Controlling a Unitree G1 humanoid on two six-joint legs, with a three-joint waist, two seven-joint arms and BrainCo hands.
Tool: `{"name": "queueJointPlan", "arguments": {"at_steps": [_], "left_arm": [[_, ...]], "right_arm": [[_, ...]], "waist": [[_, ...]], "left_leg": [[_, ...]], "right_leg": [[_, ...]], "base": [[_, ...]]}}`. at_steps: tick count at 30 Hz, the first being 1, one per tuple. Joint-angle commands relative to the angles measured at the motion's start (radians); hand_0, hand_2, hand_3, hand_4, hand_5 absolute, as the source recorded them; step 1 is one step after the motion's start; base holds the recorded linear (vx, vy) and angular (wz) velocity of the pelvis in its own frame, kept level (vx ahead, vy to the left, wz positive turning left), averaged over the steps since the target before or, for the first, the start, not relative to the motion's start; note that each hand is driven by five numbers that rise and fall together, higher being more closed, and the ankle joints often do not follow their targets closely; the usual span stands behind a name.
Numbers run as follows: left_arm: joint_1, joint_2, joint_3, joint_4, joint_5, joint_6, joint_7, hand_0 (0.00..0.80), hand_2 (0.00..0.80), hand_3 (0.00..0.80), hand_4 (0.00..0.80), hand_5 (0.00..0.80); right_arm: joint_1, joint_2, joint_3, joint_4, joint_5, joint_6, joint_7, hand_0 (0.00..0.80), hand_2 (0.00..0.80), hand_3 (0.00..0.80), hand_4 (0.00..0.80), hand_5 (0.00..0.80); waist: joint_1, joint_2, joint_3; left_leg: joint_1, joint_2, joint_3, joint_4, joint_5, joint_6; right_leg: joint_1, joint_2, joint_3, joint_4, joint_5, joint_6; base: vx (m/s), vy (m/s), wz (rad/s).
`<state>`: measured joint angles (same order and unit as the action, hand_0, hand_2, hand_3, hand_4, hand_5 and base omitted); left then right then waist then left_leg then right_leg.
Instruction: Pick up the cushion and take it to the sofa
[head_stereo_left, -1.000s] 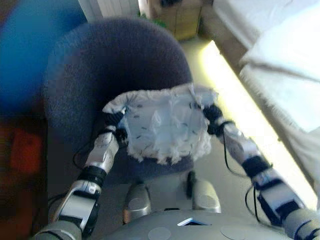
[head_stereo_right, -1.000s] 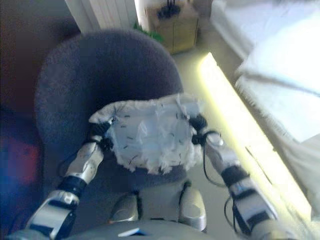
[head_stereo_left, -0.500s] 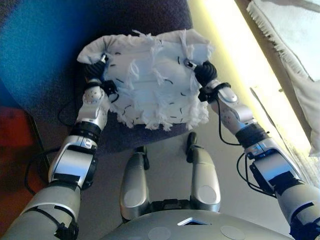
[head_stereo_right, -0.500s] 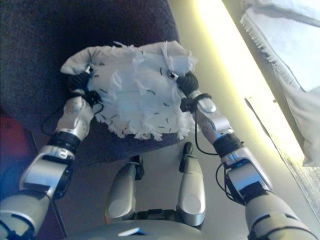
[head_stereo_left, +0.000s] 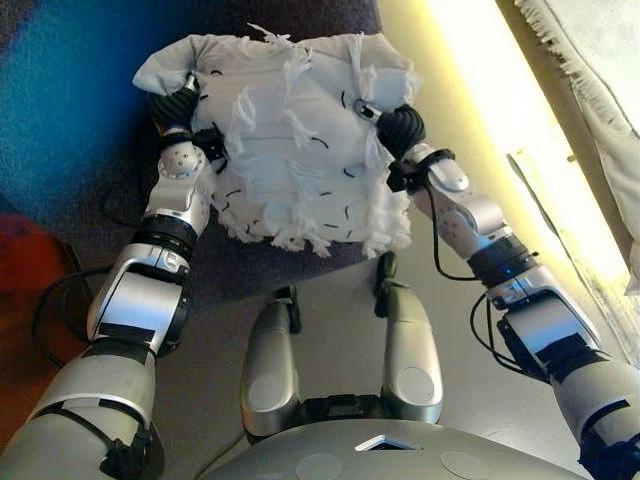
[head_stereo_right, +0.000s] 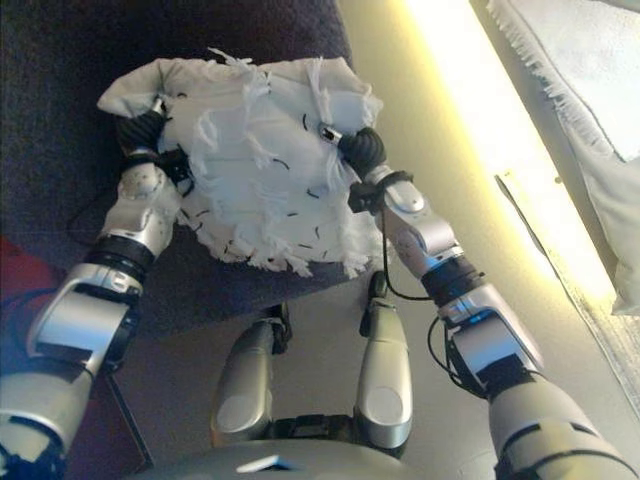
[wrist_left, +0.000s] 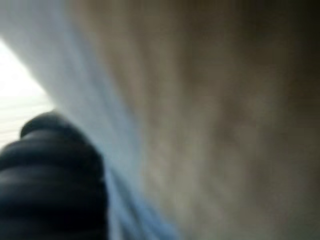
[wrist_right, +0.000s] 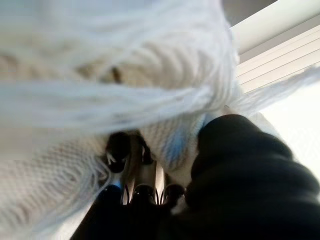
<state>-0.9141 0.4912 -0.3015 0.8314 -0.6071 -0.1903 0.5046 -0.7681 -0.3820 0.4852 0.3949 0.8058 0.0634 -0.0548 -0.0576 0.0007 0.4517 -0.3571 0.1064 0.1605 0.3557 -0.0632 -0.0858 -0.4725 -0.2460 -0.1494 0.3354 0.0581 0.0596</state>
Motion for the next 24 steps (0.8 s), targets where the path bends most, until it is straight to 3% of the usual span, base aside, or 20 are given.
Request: {"name": "queueJointPlan", "arguments": {"at_steps": [1, 9, 14, 18, 24], "left_arm": [[-0.301, 0.016, -0.057, -0.227, 0.09, -0.11, 0.002, 0.8, 0.8, 0.8, 0.8, 0.8], [-0.264, 0.019, -0.033, -0.322, 0.051, -0.108, -0.034, 0.8, 0.8, 0.8, 0.8, 0.8], [-0.252, 0.046, -0.037, -0.306, 0.03, -0.062, -0.062, 0.8, 0.8, 0.8, 0.8, 0.8], [-0.277, 0.035, -0.066, -0.262, 0.024, -0.007, -0.079, 0.8, 0.8, 0.8, 0.8, 0.8], [-0.288, -0.033, -0.083, -0.177, -0.024, -0.006, -0.051, 0.8, 0.8, 0.8, 0.8, 0.8]], "right_arm": [[0.008, 0.121, 0.117, -0.092, -0.026, -0.001, 0.053, 0.8, 0.8, 0.8, 0.8, 0.8], [0.014, 0.126, 0.113, -0.148, -0.012, -0.024, 0.067, 0.8, 0.8, 0.8, 0.8, 0.8], [0.009, 0.121, 0.123, -0.151, -0.021, 0.007, 0.051, 0.8, 0.8, 0.8, 0.8, 0.8], [0.002, 0.12, 0.143, -0.136, 0.022, 0.031, 0.034, 0.8, 0.8, 0.8, 0.8, 0.8], [-0.023, 0.128, 0.174, -0.14, 0.034, 0.071, -0.015, 0.8, 0.8, 0.8, 0.8, 0.8]], "waist": [[0.021, 0.007, -0.069], [0.032, 0.012, -0.122], [0.045, 0.019, -0.172], [0.048, 0.028, -0.175], [0.03, 0.047, -0.122]], "left_leg": [[-0.022, -0.015, -0.018, 0.011, -0.02, -0.025], [0.072, -0.021, 0.001, -0.092, 0.005, -0.028], [0.143, -0.025, 0.008, -0.161, 0.023, -0.03], [0.132, -0.025, -0.009, -0.132, 0.014, -0.035], [0.059, -0.036, -0.033, -0.049, -0.004, -0.043]], "right_leg": [[0.167, -0.101, 0.011, -0.099, -0.06, 0.105], [0.268, -0.103, -0.025, -0.19, -0.045, 0.116], [0.335, -0.096, -0.047, -0.231, -0.043, 0.12], [0.323, -0.105, -0.05, -0.198, -0.055, 0.117], [0.242, -0.12, -0.014, -0.146, -0.054, 0.115]], "base": [[0.089, 0.002, -0.03], [0.109, 0.003, -0.03], [0.154, 0.021, 0.02], [0.093, 0.01, 0.12], [-0.031, 0.034, 0.06]]}}
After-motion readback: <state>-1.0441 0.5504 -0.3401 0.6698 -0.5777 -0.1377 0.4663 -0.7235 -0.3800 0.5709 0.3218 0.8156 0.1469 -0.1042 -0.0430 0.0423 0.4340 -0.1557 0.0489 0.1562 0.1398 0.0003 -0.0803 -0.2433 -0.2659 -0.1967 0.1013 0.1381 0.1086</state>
